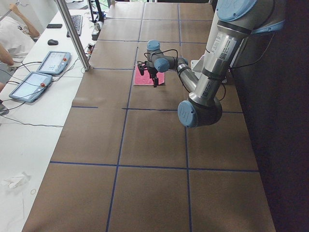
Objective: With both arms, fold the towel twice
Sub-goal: 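Move the left gripper to the pink towel's edge nearest it, then hold the left gripper at the towel edge while the right gripper approaches the opposite edge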
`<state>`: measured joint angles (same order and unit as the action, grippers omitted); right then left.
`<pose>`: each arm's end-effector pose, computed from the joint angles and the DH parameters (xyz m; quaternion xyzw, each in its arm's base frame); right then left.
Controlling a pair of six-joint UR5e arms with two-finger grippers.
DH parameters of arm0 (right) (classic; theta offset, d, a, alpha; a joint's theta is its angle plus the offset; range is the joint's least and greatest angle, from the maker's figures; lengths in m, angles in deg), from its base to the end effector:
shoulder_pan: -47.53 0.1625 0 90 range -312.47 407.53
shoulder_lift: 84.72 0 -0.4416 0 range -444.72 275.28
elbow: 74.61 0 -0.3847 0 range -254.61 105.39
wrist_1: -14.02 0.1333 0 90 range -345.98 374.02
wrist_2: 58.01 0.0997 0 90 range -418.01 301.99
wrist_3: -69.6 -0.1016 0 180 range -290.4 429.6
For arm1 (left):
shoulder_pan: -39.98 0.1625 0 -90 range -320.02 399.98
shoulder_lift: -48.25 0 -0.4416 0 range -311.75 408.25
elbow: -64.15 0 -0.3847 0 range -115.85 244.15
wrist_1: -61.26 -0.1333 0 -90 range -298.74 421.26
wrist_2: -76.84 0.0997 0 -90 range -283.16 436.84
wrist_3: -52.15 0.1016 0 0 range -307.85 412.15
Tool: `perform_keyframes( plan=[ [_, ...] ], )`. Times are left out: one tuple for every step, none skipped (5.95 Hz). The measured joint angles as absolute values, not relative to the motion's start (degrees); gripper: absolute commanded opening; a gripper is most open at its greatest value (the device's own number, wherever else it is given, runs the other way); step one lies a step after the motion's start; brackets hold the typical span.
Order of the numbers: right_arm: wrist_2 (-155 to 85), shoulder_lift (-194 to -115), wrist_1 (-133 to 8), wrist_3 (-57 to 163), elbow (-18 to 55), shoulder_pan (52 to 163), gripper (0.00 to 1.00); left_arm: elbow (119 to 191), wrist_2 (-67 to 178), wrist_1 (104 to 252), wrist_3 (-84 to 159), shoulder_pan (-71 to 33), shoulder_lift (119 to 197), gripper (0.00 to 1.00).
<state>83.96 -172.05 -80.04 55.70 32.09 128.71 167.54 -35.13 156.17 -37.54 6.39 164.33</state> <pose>-0.0234 -0.4985 0.5101 0.0319 -0.4493 -0.0188 0.8926 0.4706 -0.4270 0.3122 -0.0607 0.4061 -0.1913 0.8915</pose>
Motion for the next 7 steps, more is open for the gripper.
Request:
perform_keyframes(
  plan=[
    [83.5, -171.1, -80.0, 49.1, 34.9, 125.1, 1.0, 167.2, -33.0, 157.5, -39.5, 9.8, 164.6, 1.0],
    [82.1, -169.3, -80.0, 43.1, 36.3, 122.1, 1.0, 166.7, -31.0, 158.0, -40.3, 12.9, 164.7, 0.91],
    [80.1, -167.9, -79.9, 38.3, 37.4, 119.4, 1.0, 166.3, -30.2, 158.2, -40.6, 14.2, 164.8, 0.78],
    [78.6, -166.9, -79.9, 35.4, 38.3, 117.3, 1.0, 166.2, -30.0, 158.3, -40.7, 14.6, 164.8, 0.65],
    [78.0, -166.2, -79.9, 33.8, 38.6, 116.0, 1.0, 166.1, -29.9, 158.4, -40.7, 14.8, 165.0, 0.59],
    [77.8, -165.4, -79.9, 31.7, 38.7, 115.1, 1.0, 166.0, -29.9, 158.4, -40.7, 14.9, 165.1, 0.54],
    [77.6, -164.7, -79.9, 30.0, 39.0, 114.3, 1.0, 165.9, -29.9, 158.4, -40.7, 14.9, 165.4, 0.53]
  ],
)
